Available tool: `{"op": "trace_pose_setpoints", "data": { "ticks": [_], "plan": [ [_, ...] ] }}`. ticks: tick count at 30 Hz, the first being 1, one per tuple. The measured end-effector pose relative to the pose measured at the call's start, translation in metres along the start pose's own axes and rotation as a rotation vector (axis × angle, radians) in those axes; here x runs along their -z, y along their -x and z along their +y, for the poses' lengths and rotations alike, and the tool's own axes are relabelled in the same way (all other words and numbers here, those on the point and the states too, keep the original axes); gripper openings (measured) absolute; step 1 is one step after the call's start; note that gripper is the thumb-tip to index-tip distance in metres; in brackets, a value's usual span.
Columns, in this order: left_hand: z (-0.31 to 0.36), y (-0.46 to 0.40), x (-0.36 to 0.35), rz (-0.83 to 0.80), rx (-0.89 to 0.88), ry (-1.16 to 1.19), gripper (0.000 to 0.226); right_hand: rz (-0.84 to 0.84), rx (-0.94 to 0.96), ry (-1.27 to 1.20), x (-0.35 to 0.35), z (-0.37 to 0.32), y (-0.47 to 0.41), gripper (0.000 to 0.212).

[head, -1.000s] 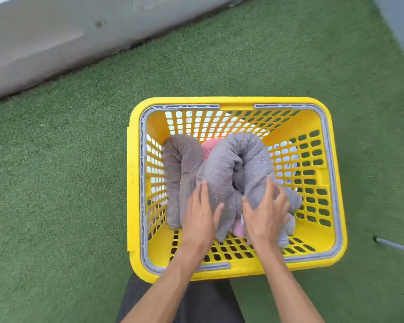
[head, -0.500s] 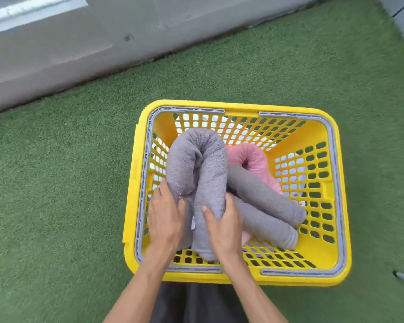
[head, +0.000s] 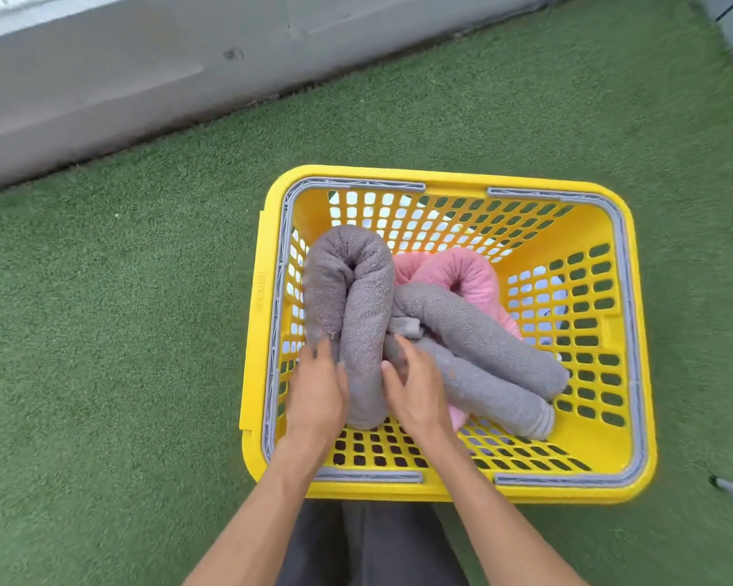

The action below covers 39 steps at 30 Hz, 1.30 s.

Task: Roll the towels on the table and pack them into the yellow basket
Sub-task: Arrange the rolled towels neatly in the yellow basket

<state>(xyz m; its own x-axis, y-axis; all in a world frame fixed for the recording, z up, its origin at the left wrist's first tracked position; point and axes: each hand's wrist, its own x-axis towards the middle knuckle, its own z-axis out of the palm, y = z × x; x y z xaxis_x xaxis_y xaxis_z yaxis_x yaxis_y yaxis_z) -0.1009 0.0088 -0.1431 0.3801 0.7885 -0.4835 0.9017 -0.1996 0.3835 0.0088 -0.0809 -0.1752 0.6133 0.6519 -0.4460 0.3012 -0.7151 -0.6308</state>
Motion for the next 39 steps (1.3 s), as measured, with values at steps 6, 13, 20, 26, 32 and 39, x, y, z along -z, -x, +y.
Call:
{"op": "trace_pose_setpoints", "data": {
  "ticks": [6, 13, 20, 26, 32, 39],
  "plan": [
    [0.045, 0.021, -0.020, -0.249, 0.138, 0.330, 0.042, 0.226, -0.029, 0.273, 0.076, 0.030, -0.012, 0.049],
    [0.109, 0.016, -0.088, -0.379, 0.698, 0.979, 0.049, -0.059, -0.170, 0.514, 0.124, 0.085, -0.038, 0.065],
    [0.160, 0.013, -0.122, -0.133, 0.818, 0.799, 0.069, -0.224, -0.057, 0.648, 0.139, 0.113, -0.050, 0.062],
    [0.177, 0.021, -0.126, -0.015, 0.695, 0.715, 0.049, -0.231, -0.048, 0.466, 0.148, 0.118, -0.052, 0.037],
    [0.176, 0.041, -0.109, -0.042, 0.485, 0.749, 0.046, -0.080, -0.025, 0.351, 0.178, 0.093, -0.027, 0.027],
    [0.171, 0.029, -0.086, -0.159, 0.489, 0.913, 0.044, 0.041, 0.053, 0.397, 0.212, 0.045, -0.004, 0.020]
  ]
}}
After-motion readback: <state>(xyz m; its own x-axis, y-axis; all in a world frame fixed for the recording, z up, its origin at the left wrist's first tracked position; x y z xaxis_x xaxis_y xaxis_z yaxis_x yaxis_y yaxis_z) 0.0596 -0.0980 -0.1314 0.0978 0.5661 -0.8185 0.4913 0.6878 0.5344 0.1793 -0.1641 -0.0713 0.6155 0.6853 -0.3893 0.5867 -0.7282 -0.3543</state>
